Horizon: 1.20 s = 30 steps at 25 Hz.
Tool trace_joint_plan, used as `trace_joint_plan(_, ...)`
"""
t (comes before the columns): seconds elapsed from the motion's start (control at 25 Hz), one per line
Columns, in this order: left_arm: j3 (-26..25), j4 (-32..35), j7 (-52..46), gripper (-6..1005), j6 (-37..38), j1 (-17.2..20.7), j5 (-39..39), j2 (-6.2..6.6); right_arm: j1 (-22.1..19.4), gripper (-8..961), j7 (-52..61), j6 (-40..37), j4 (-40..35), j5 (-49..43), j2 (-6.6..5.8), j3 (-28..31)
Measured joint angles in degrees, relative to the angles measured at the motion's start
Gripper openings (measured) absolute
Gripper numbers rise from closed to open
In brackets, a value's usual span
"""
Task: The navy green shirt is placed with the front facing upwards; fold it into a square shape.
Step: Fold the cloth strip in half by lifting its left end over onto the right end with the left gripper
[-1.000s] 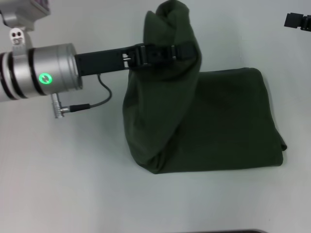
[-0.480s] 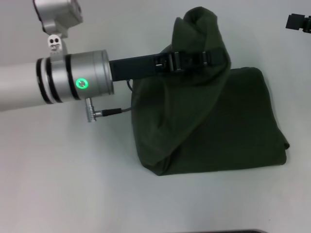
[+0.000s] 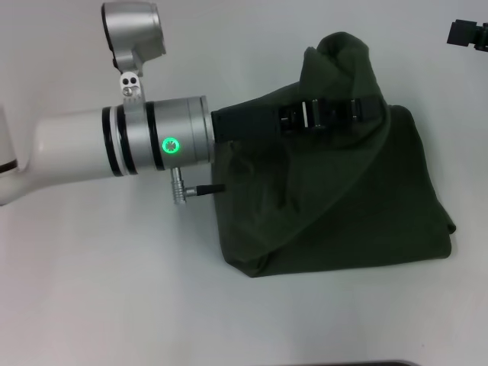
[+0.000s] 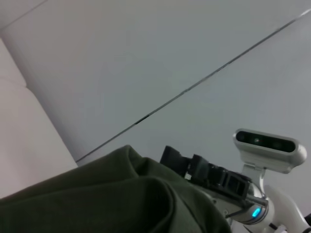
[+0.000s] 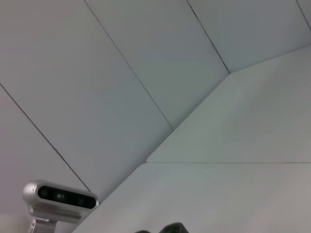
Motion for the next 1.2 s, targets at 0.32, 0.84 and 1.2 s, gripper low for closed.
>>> trace_joint_plan(0.32,-0.7,-2.8,0.3,182,-3.6,-0.2,-1.3,0.01,0.0,350,-0.4,0.1,0.0,0.0,0.16,0.0)
trace_joint_plan(0.84,-0.7,-4.9,1.8,423,-3.6,-0.8,-1.2,0.01,0.3,351,-0.4,0.4,0.0,0.1,0.33,0.0)
trace_joint_plan(1.2,-2.6,-6.4,1.7,637,-3.9,-1.1,-1.2,0.01,0.4,350,-0.5,0.6,0.0,0.1,0.39,0.6)
